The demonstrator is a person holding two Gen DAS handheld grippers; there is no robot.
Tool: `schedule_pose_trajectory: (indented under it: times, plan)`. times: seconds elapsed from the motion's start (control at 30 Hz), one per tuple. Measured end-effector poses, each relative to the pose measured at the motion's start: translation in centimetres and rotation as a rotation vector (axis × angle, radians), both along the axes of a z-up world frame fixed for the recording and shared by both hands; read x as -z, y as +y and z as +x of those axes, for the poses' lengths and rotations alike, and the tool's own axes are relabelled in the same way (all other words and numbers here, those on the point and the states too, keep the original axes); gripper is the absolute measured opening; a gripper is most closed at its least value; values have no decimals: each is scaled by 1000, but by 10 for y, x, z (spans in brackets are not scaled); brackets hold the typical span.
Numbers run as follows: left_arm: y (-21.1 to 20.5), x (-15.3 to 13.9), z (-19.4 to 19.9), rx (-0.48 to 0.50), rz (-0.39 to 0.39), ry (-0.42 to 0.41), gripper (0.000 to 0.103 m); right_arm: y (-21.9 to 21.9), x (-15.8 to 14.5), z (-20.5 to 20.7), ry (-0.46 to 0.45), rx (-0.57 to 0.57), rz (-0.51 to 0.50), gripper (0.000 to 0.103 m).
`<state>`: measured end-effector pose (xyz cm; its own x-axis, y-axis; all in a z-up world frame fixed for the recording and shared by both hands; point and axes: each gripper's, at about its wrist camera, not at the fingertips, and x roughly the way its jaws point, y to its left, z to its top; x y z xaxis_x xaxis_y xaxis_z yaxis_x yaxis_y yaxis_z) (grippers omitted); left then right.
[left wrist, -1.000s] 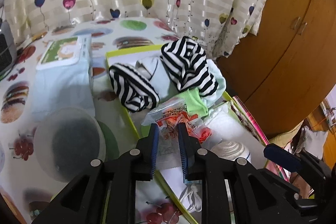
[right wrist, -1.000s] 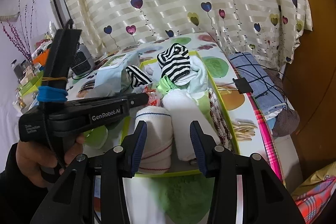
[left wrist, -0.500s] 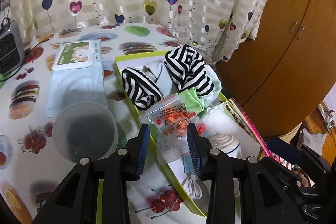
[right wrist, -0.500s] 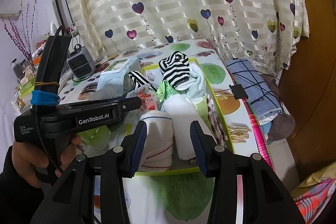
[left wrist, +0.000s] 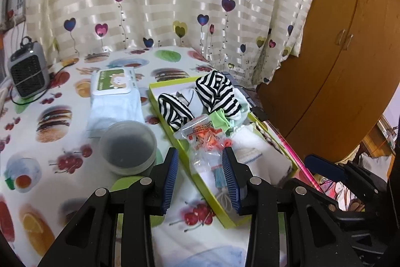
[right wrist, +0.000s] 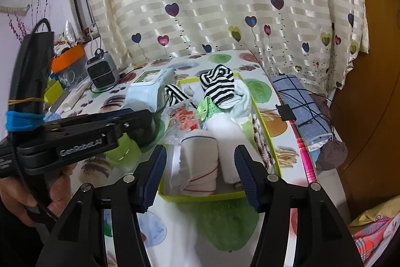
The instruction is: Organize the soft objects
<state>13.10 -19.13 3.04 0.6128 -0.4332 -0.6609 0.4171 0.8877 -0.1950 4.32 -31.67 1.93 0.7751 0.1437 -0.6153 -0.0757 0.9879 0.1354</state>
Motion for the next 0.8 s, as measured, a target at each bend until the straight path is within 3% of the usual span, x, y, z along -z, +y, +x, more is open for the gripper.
schedule_pose_trajectory:
  times: [0.33, 0.8]
  plan:
    - [30, -11, -39, -31, 10, -36, 34, 20, -9, -17, -2, -10, -38, 58]
    - [63, -1, -84, -89, 56, -31, 34, 54, 1, -37, 48, -69, -62, 58]
